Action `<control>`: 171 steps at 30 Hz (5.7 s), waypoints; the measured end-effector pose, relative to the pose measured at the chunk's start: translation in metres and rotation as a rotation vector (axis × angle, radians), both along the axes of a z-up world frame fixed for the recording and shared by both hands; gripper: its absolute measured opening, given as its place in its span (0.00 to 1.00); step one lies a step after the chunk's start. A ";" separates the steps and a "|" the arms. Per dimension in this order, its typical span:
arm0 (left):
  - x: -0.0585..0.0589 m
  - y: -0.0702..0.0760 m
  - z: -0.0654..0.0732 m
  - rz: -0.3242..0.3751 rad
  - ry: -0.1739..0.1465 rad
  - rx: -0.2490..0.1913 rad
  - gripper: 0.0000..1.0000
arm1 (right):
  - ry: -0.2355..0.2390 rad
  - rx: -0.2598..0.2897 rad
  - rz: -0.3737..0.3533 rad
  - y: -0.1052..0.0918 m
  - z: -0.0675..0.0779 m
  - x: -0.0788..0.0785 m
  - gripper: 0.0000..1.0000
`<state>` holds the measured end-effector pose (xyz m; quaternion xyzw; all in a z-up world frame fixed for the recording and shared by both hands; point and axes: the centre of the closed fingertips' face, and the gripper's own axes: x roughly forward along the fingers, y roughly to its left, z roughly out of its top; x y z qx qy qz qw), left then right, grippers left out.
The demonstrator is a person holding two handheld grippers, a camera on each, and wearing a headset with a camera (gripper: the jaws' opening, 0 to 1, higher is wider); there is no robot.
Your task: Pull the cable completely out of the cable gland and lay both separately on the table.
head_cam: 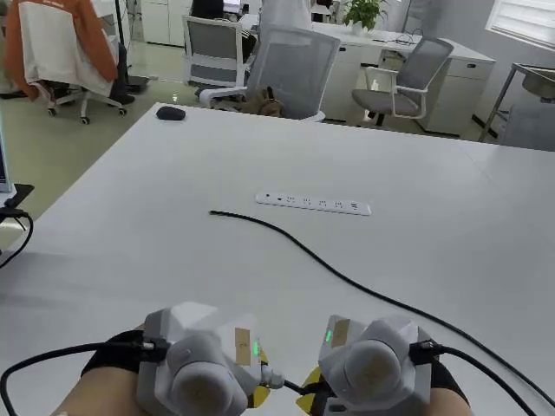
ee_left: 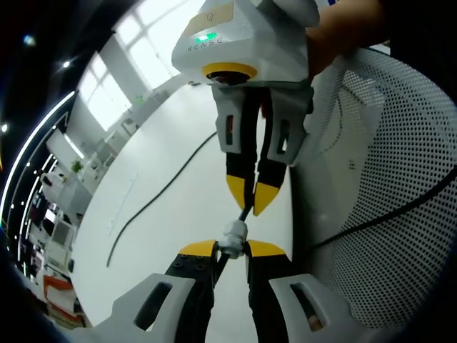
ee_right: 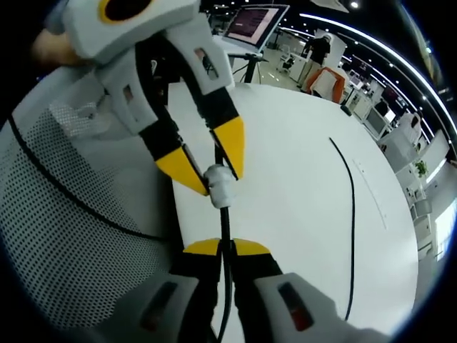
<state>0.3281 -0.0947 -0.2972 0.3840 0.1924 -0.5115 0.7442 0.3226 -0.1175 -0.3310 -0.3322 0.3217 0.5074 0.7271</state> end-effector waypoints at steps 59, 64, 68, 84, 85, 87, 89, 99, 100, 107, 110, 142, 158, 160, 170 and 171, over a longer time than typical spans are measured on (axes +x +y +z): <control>0.019 0.023 -0.003 0.141 0.013 0.001 0.17 | -0.028 0.076 -0.357 -0.060 0.046 0.108 0.03; 0.019 0.026 -0.007 0.142 0.028 0.008 0.17 | -0.031 0.194 -0.458 -0.065 0.069 0.181 0.04; 0.019 0.029 -0.010 0.157 0.040 0.009 0.17 | -0.094 0.192 -0.514 -0.081 0.078 0.239 0.04; 0.030 0.041 -0.014 0.232 0.070 0.002 0.17 | 0.089 0.100 -0.756 -0.159 -0.026 0.317 0.08; 0.030 0.041 -0.015 0.235 0.075 0.002 0.17 | 0.102 0.094 -0.767 -0.163 -0.034 0.315 0.08; 0.030 0.040 -0.014 0.236 0.079 -0.001 0.17 | 0.123 0.082 -0.758 -0.168 -0.042 0.308 0.11; 0.029 0.038 -0.015 0.234 0.090 -0.007 0.17 | 0.115 0.079 -0.764 -0.177 -0.043 0.303 0.16; 0.032 0.026 -0.012 0.181 0.129 -0.006 0.17 | 0.067 0.092 -0.593 -0.188 -0.015 0.244 0.18; 0.033 0.025 -0.012 0.179 0.129 -0.003 0.17 | 0.064 0.094 -0.571 -0.188 -0.011 0.232 0.18; 0.047 0.017 -0.026 0.144 0.205 -0.022 0.17 | 0.047 0.156 -0.514 -0.185 0.019 0.157 0.18; 0.052 0.014 -0.041 0.145 0.273 -0.038 0.17 | 0.033 0.184 -0.531 -0.186 0.032 0.130 0.17; 0.063 0.052 -0.047 0.171 0.332 0.051 0.45 | -0.018 0.280 -0.646 -0.183 0.086 0.010 0.18; 0.002 0.135 0.088 0.477 0.187 -0.247 0.49 | 0.100 0.269 -0.539 -0.151 0.079 -0.009 0.22; -0.009 0.146 0.083 0.526 0.208 -0.262 0.51 | 0.125 0.269 -0.550 -0.151 0.077 -0.014 0.23; -0.026 0.173 0.067 0.762 0.257 -0.414 0.58 | 0.229 0.298 -0.617 -0.134 0.054 -0.036 0.29; -0.025 0.173 0.064 0.807 0.270 -0.439 0.58 | 0.240 0.297 -0.623 -0.131 0.052 -0.038 0.30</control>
